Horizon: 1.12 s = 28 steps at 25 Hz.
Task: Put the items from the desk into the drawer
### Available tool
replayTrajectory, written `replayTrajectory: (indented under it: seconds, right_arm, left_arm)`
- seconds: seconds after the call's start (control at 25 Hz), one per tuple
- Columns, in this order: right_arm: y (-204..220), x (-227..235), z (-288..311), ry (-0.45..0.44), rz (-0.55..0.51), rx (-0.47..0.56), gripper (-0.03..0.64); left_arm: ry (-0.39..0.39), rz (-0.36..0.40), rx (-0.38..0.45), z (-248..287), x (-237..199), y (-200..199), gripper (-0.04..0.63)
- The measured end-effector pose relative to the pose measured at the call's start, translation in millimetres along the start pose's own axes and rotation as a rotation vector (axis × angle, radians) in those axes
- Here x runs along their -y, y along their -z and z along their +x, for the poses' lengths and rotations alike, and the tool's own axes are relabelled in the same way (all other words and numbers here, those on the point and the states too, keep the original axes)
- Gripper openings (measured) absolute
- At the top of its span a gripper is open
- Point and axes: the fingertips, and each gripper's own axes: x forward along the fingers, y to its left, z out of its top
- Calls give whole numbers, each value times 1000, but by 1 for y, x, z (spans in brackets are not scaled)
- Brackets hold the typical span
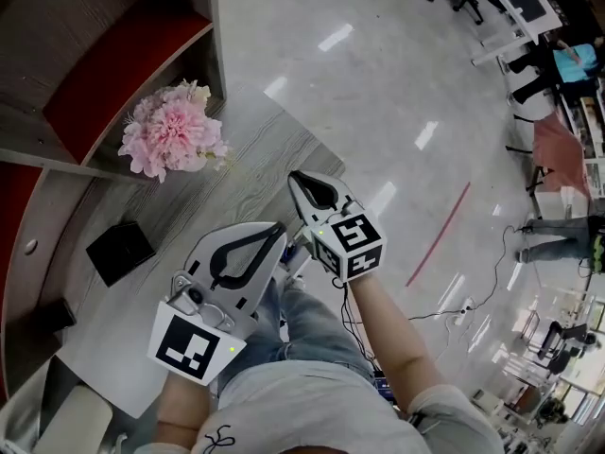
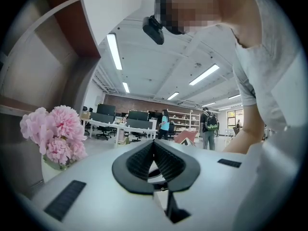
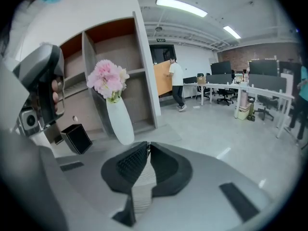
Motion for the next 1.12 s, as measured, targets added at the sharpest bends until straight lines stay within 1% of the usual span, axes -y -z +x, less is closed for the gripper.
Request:
replayTrajectory:
  seconds: [0.28, 0.48, 0.6, 0.84, 1.12]
  right_arm:
    - [-16, -5, -60, -7, -7, 118, 29]
    - [-17, 0, -107, 8, -15, 174, 29]
    - [-9, 6, -133, 22, -16, 194, 29]
    - [17, 16, -162, 46, 3, 189, 29]
    - [64, 20, -154, 55, 48, 133, 29]
  left_arm:
    - [33, 13, 9, 13, 36, -1, 11]
    - [52, 10, 25, 28, 63, -8, 11]
    - [61, 17, 30, 37, 79, -9, 11]
    - [62, 24, 40, 49, 102, -9, 11]
    - [70, 29, 22, 54, 111, 0, 11]
